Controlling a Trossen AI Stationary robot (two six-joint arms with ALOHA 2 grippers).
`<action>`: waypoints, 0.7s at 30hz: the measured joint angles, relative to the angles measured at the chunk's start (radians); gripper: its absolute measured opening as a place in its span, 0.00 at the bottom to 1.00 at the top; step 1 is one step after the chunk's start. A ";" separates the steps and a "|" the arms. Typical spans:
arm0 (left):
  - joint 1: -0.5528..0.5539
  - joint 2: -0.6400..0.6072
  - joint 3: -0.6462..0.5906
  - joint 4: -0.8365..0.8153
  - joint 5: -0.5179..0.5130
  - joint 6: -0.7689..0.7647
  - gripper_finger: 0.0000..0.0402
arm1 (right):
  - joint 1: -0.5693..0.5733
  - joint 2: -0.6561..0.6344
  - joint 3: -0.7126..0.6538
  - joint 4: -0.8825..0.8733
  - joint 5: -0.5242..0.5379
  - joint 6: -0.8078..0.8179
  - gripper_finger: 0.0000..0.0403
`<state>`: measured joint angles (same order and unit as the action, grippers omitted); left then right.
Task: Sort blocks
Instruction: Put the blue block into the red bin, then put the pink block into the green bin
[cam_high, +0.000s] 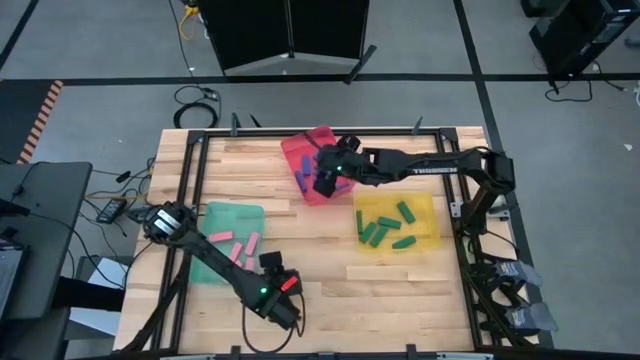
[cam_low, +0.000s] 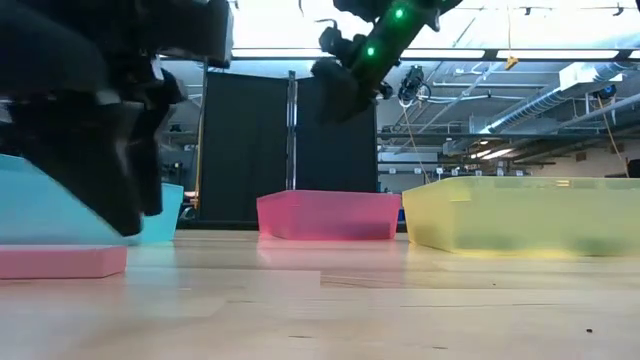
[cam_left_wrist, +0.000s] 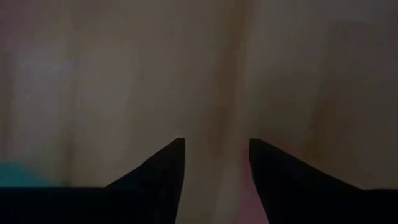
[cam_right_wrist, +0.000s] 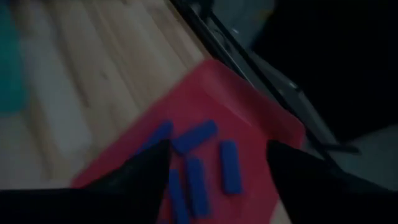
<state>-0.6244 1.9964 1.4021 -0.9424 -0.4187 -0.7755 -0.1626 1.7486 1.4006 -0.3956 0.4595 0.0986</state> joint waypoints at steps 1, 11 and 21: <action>0.003 0.004 -0.001 0.025 0.028 0.024 0.47 | 0.004 -0.011 0.000 0.012 -0.017 -0.001 0.73; 0.013 0.006 -0.050 0.084 0.098 0.124 0.57 | 0.085 -0.115 0.000 0.020 -0.032 -0.014 0.75; 0.041 0.004 -0.061 0.115 0.129 0.218 0.57 | 0.138 -0.133 0.000 0.010 0.001 -0.024 0.68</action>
<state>-0.5830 2.0001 1.3411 -0.8278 -0.2896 -0.5580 -0.0248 1.6154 1.4006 -0.3856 0.4606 0.0750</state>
